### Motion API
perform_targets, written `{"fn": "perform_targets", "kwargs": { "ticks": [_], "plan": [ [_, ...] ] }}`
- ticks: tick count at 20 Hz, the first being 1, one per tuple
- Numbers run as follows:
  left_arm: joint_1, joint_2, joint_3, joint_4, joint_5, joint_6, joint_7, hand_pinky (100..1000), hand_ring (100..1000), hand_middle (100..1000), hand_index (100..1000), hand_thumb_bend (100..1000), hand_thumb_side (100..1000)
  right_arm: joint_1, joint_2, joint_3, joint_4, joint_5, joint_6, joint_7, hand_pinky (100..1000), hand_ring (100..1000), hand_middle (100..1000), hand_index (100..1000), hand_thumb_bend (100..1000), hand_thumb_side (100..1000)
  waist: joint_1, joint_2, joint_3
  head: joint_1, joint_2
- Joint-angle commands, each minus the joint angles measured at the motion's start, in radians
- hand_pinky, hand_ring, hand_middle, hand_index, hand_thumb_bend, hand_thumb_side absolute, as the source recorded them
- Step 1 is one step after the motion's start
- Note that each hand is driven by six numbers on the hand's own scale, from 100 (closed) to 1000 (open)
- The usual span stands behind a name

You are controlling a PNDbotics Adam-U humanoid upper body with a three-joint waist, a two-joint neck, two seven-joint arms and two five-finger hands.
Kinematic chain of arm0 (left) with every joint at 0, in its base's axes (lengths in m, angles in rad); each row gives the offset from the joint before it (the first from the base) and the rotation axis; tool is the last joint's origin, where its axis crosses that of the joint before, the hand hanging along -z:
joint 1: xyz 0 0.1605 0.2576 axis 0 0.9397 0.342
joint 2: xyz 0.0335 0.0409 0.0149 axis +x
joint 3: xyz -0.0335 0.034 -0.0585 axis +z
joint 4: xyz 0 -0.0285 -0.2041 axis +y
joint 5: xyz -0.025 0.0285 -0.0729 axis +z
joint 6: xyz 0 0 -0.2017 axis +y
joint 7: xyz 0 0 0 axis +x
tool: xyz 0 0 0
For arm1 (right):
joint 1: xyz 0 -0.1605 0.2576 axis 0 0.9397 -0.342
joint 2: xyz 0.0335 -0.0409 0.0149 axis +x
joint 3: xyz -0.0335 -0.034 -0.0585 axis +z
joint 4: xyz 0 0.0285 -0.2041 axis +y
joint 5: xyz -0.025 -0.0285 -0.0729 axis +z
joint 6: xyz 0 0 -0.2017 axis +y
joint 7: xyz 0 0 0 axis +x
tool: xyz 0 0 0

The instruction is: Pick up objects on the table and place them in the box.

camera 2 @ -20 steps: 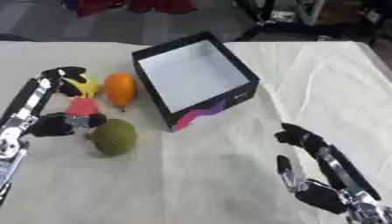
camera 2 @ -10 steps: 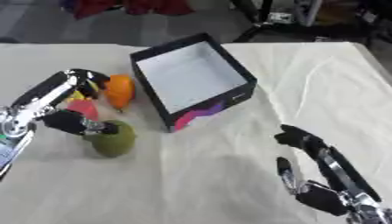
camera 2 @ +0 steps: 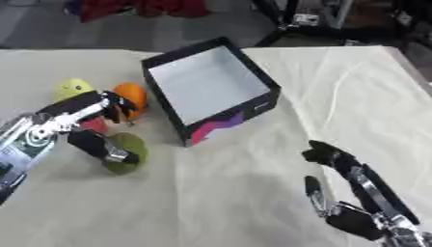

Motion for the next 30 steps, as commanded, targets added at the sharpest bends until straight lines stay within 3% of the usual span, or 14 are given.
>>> {"fn": "perform_targets", "kwargs": {
  "ticks": [1,14,18,23,30],
  "plan": [
    [-0.019,0.032,-0.006,0.010,-0.011,-0.010,-0.030,702,628,673,835,746,445,-0.006,-0.021,-0.001,-0.009,-0.006,-0.001,0.004,892,823,775,930,100,379,0.013,-0.031,-0.001,0.000,-0.002],
    [-0.012,0.039,-0.007,0.035,-0.045,-0.053,-0.149,716,640,671,826,607,358,-0.004,-0.021,-0.001,-0.009,-0.005,-0.001,0.003,892,823,775,927,100,378,0.012,-0.032,0.000,0.002,-0.002],
    [-0.009,0.038,-0.004,0.034,-0.053,-0.059,-0.162,714,633,651,809,508,299,-0.004,-0.021,-0.001,-0.008,-0.005,-0.001,0.004,892,823,775,927,100,379,0.012,-0.032,0.002,0.002,-0.002],
    [-0.003,0.038,0.004,0.027,-0.063,-0.064,-0.143,655,558,558,728,343,195,-0.005,-0.022,-0.001,-0.009,-0.005,0.000,0.004,892,823,776,927,100,377,0.012,-0.032,0.002,0.001,-0.002],
    [0.001,0.044,0.027,0.001,-0.083,-0.076,-0.100,534,433,426,599,215,176,-0.004,-0.024,-0.001,-0.009,-0.006,-0.001,0.003,892,823,776,928,100,382,0.011,-0.034,0.006,-0.001,-0.002]
  ]
}}
